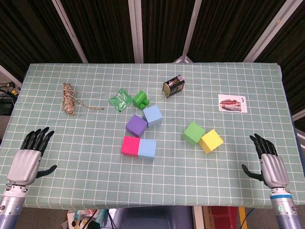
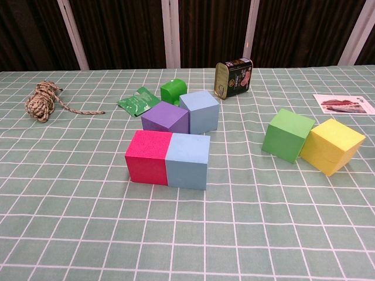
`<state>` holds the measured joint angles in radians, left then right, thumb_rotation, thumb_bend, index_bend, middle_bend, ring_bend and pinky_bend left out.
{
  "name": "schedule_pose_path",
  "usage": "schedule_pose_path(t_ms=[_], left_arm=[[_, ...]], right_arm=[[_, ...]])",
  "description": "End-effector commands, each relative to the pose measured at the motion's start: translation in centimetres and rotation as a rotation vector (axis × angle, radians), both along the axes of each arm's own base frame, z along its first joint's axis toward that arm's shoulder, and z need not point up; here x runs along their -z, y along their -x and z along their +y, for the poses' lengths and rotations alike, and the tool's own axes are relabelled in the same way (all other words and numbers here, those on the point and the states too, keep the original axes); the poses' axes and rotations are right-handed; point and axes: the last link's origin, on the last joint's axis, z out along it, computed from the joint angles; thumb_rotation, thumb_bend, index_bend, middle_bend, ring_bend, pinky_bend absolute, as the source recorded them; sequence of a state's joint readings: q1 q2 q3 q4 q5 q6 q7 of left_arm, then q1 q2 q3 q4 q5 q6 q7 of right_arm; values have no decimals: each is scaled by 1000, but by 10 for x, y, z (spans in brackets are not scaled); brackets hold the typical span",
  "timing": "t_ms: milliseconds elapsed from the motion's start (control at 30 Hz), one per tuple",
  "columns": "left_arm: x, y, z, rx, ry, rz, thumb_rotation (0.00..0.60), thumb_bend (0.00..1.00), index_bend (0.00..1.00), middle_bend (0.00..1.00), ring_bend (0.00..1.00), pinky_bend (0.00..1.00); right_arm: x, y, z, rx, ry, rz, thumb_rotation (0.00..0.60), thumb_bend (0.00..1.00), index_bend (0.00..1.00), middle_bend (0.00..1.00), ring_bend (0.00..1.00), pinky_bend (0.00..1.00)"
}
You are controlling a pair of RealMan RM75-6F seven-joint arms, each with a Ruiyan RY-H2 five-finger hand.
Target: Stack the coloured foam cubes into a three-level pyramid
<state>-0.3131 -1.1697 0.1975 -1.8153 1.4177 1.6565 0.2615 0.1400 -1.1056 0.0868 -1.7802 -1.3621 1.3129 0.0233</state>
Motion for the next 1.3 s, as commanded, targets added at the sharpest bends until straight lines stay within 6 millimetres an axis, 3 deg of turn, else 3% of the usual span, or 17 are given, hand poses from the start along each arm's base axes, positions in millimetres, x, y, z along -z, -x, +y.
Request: schedule_pose_path(t_ms=[33, 300, 800, 1300], left_arm=[[1, 8, 0, -14, 1, -7, 600, 130, 0, 3, 0, 0], [5, 13, 6, -25, 16, -22, 600, 129, 0, 3, 0, 0], [-1, 9, 18, -2, -12, -10, 600, 129, 0, 2, 0, 0], [-11, 2, 23, -11, -18, -35, 600, 130, 0, 2, 0, 0]], right_arm=[[3, -7, -9, 5, -36, 23, 600, 270, 0, 0, 0, 0], [26, -33, -41, 21, -113, 34, 600, 264, 0, 0, 0, 0], [84, -51, -82, 121, -162, 34, 600, 265, 0, 0, 0, 0], [98, -61, -97, 167, -138, 30, 600, 265, 0, 0, 0, 0]])
